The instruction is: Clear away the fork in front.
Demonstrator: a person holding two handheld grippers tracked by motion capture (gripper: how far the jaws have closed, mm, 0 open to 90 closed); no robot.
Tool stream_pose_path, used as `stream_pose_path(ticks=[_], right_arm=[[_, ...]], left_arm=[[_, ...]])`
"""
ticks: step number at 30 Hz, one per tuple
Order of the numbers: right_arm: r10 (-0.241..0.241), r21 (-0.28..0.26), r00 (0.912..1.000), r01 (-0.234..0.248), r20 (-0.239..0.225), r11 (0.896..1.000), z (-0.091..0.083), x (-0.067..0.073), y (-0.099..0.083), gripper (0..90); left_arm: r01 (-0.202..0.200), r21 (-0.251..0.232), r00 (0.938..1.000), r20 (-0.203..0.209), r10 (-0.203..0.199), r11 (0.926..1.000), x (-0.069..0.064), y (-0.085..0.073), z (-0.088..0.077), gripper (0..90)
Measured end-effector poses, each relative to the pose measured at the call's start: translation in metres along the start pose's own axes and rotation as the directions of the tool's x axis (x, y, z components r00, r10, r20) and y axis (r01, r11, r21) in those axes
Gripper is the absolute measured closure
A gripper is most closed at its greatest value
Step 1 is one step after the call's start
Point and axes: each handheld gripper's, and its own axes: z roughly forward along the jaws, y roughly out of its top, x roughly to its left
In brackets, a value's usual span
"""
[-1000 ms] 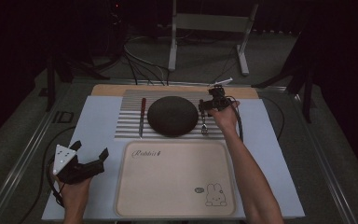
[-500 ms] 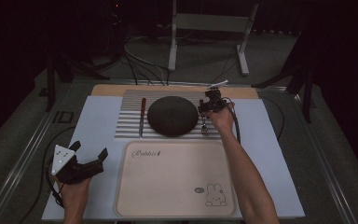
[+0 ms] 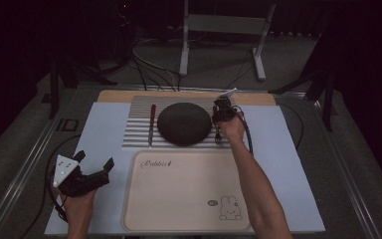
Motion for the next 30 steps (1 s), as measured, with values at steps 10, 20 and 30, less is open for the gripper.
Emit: stream_pose_path(ticks=[10, 20, 30], right_arm=[[-0.008, 0.020, 0.9987, 0.007, 0.051, 1.000, 0.010, 0.008, 0.000, 74.6], [-0.027, 0.010, 0.9976, 0.026, 0.063, 1.000, 0.011, 0.009, 0.002, 74.8], [-0.131, 0.069, 0.9867, 0.125, 0.096, 0.990, 0.007, 0.013, -0.003, 78.1]], left_arm=[[0.003, -0.004, 1.0000, -0.001, -0.003, 1.0000, 0.000, 0.000, -0.001, 0.0], [0.003, 0.001, 1.0000, 0.002, -0.003, 1.0000, 0.000, 0.000, 0.000, 0.0], [-0.005, 0.001, 1.0000, 0.004, 0.005, 1.0000, 0.000, 0.000, 0.000, 0.0]])
